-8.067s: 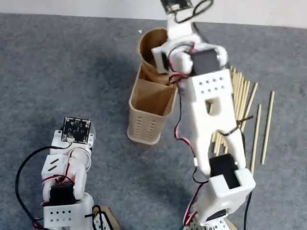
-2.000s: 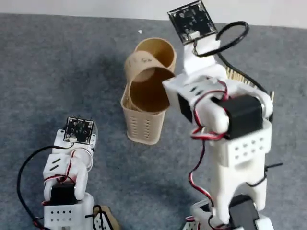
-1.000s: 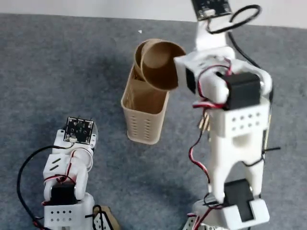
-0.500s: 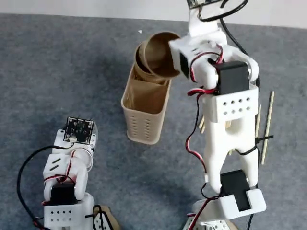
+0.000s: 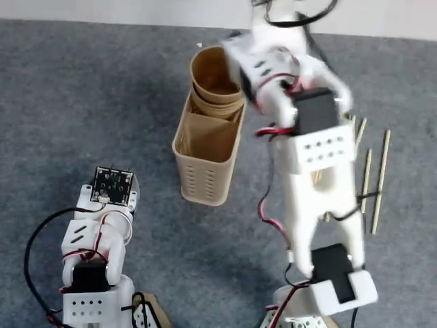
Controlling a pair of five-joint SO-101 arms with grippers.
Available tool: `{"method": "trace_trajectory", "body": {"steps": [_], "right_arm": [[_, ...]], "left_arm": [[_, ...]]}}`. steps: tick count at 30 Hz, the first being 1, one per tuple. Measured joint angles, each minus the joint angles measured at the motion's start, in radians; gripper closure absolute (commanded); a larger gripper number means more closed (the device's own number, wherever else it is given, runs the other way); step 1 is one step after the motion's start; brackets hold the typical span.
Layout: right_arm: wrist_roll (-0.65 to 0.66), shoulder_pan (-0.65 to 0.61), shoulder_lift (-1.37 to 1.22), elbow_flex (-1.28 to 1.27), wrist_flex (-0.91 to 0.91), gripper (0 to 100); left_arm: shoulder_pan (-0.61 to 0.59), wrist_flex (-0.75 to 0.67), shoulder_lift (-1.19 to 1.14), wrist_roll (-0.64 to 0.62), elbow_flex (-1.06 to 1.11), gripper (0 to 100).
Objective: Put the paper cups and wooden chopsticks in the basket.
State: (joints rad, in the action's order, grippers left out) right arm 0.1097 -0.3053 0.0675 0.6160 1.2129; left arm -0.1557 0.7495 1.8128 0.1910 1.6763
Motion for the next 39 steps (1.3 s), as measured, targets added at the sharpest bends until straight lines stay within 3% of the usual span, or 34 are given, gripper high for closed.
{"method": "trace_trajectory", "body": {"steps": [8,13,16,26,39], "right_arm": [[0.068,0.359,0.051,-0.064,0.252,61.2],[0.117,0.436,0.035,-0.187,0.278,61.2],[0.117,0.377,0.035,-0.221,0.242,61.2],[-0.063,0.058,0.028,-0.052,0.133,61.2],[-0.071,-0.048,-0.021,-0.175,-0.026,61.2]], "left_arm": [[0.0,0.0,0.0,0.0,0.0,84],[0.0,0.0,0.0,0.0,0.0,84],[0.017,0.0,0.0,0.0,0.0,84],[0.028,0.0,0.0,0.0,0.0,84],[0.028,0.0,0.0,0.0,0.0,84]]}}
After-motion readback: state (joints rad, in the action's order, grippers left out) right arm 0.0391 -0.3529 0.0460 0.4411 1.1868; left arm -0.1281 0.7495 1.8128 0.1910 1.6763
